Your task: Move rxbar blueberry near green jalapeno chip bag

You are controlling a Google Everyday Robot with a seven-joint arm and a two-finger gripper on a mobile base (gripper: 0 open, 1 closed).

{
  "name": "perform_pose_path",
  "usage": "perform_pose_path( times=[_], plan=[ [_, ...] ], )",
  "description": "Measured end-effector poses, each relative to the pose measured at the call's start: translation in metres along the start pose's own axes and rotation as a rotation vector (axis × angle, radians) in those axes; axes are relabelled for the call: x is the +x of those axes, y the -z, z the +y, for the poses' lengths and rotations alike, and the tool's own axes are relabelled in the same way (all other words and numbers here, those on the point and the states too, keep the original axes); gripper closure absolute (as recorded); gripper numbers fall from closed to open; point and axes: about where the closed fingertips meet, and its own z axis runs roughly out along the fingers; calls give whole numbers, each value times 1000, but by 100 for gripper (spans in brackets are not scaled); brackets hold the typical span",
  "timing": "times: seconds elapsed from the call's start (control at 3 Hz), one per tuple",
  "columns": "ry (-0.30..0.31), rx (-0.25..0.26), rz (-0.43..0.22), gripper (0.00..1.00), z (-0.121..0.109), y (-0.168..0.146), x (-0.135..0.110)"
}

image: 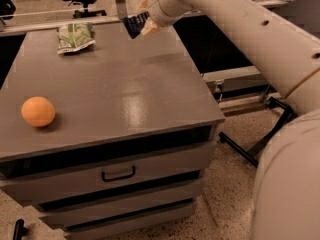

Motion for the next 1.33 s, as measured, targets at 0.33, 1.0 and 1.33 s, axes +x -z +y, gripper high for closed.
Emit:
perform_pose_path(
  times=[0.33,1.0,1.33],
  plan=[
    [58,62,-63,100,-9,-35,-12],
    [121,180,-155,85,-38,-95,-41],
    [121,182,-159,62,-37,-99,-43]
  ],
)
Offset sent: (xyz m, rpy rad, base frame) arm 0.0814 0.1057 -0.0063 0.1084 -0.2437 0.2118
